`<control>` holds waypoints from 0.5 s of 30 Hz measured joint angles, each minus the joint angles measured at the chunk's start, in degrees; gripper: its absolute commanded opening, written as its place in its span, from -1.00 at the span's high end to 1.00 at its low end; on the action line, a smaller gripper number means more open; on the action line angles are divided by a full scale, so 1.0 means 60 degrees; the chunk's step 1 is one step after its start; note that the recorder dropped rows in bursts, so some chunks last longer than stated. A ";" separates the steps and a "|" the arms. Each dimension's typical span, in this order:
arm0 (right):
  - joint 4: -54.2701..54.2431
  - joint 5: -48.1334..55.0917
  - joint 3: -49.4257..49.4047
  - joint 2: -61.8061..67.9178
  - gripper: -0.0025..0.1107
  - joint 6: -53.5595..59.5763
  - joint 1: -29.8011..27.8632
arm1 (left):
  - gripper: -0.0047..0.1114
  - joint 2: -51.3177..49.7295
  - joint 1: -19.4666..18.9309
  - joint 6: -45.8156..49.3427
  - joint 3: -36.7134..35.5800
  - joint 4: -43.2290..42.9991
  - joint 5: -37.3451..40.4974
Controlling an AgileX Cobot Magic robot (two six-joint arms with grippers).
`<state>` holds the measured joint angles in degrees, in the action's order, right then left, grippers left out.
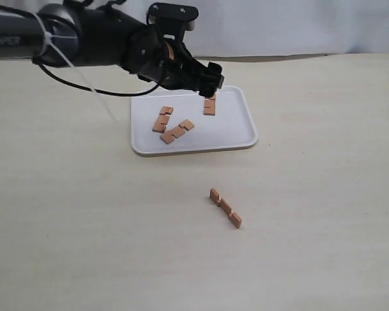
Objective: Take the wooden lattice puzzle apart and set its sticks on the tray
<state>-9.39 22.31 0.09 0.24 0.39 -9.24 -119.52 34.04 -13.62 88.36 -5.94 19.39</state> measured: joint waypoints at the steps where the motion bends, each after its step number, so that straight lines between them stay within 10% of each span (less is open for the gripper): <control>1: 0.0000 0.0000 0.0000 0.0000 0.88 0.0000 0.0000 | -0.68 0.0194 0.0000 0.0123 0.0000 0.0014 0.0356; 15: 0.0000 0.0000 0.0000 0.0000 0.88 0.0000 0.0000 | -0.68 0.0741 0.2343 0.1681 -0.0001 0.0070 0.4185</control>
<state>-9.39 22.31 0.09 0.24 0.39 -9.24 -115.07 48.10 -3.54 88.36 -5.52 44.50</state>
